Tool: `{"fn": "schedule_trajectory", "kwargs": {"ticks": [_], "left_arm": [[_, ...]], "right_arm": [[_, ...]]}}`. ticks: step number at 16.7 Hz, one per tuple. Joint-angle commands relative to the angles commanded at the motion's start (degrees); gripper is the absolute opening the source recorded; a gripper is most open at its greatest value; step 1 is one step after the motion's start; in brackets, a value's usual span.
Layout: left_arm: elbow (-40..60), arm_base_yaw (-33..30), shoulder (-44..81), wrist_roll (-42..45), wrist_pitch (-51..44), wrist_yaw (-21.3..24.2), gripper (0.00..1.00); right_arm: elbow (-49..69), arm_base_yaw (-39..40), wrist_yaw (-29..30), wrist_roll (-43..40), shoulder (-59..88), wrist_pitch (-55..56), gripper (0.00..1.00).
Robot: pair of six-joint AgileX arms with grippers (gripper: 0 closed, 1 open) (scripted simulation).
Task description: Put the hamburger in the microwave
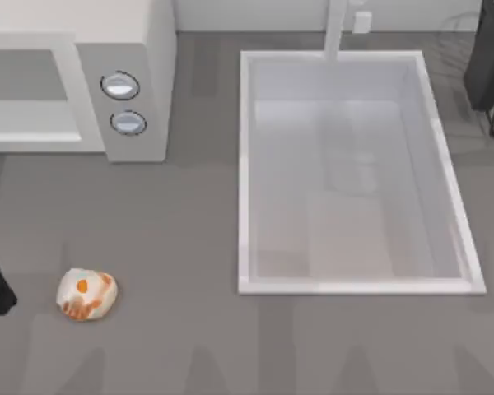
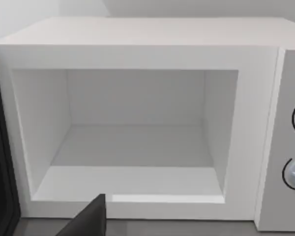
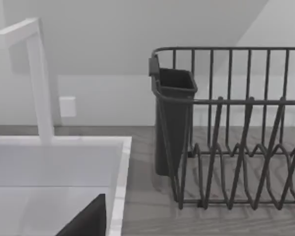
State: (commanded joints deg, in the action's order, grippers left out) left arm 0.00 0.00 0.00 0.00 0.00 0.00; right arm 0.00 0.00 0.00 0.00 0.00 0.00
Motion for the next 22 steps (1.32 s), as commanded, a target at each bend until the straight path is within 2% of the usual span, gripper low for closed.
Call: {"fn": "schedule_trajectory", "kwargs": {"ticks": [4,8,22], "left_arm": [[1.73,-0.37,1.86,0.22,-1.04,-0.04,1.0],[9.98,-2.52,12.86,0.09,-7.83,-0.01,1.0],[54.21,-14.85,83.94,-3.08,-47.49,0.11,1.0]], "right_arm": [[0.0,0.0,0.0,0.0,0.0,0.0,1.0],[0.0,0.0,0.0,0.0,0.0,0.0,1.0],[0.0,0.0,0.0,0.0,0.0,0.0,1.0]]}}
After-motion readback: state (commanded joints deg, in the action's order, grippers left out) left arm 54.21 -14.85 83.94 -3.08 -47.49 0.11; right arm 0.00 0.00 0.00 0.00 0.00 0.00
